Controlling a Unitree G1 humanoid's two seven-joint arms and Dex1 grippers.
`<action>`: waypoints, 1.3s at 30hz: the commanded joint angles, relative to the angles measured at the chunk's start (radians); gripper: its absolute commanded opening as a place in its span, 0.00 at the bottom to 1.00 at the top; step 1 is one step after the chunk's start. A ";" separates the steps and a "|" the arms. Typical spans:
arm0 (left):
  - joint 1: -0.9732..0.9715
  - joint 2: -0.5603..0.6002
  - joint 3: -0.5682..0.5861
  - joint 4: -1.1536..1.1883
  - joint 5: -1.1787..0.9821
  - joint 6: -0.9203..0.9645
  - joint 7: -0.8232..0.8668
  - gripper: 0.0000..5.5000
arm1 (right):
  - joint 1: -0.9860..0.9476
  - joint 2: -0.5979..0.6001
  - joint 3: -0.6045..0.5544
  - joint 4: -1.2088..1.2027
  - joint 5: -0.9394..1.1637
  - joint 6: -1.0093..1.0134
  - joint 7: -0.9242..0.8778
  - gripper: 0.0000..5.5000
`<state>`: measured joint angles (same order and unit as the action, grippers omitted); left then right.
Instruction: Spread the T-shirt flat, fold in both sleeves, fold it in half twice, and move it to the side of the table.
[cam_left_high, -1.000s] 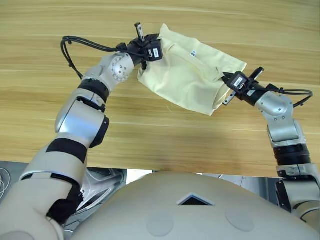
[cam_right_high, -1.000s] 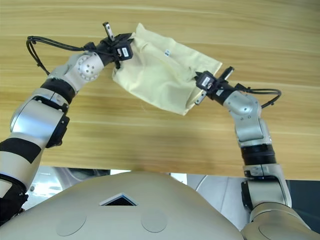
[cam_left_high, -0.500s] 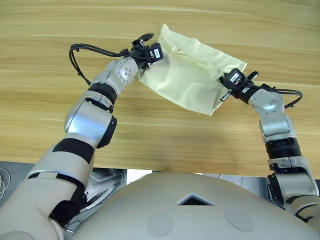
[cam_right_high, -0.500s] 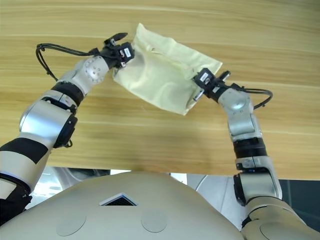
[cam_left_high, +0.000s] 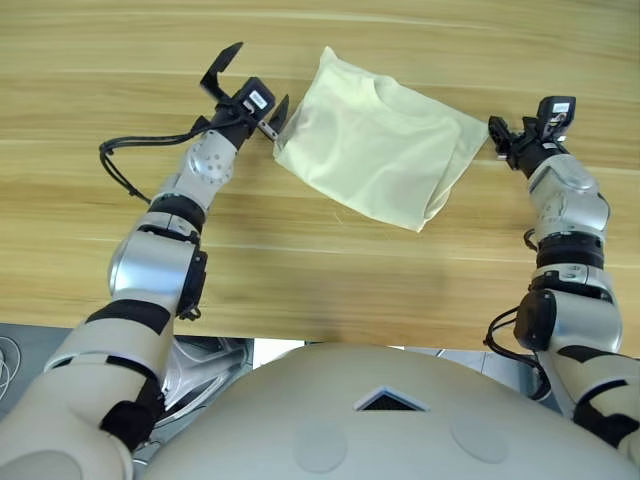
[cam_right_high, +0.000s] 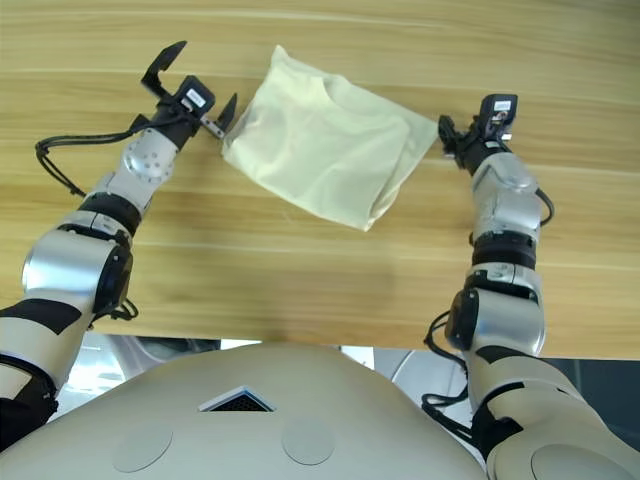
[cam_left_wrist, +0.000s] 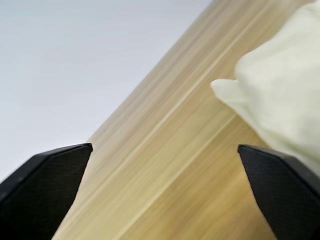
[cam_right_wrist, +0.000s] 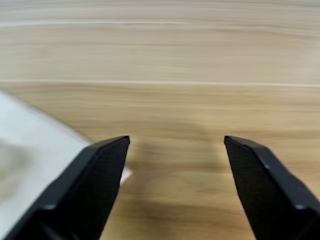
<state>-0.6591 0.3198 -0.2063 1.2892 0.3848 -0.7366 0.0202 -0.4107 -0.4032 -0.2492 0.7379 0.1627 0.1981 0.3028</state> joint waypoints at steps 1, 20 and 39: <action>0.080 0.035 0.038 -0.043 -0.048 -0.081 -0.007 0.98 | -0.032 -0.041 0.041 0.043 -0.088 -0.094 -0.067 0.76; 0.709 0.391 -0.119 -0.989 -0.400 -0.103 -0.923 0.98 | -0.101 -0.132 0.379 0.159 -0.437 -0.329 -0.016 0.98; 0.521 0.434 -0.103 -0.850 0.210 -0.048 -0.459 0.98 | 0.585 -0.455 0.514 -0.988 -0.073 -0.573 0.707 0.98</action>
<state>-0.1472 0.7311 -0.2766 0.3789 0.5089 -0.8226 -0.4424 0.1028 -0.7988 0.2583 -0.1352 0.0121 -0.3360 0.9403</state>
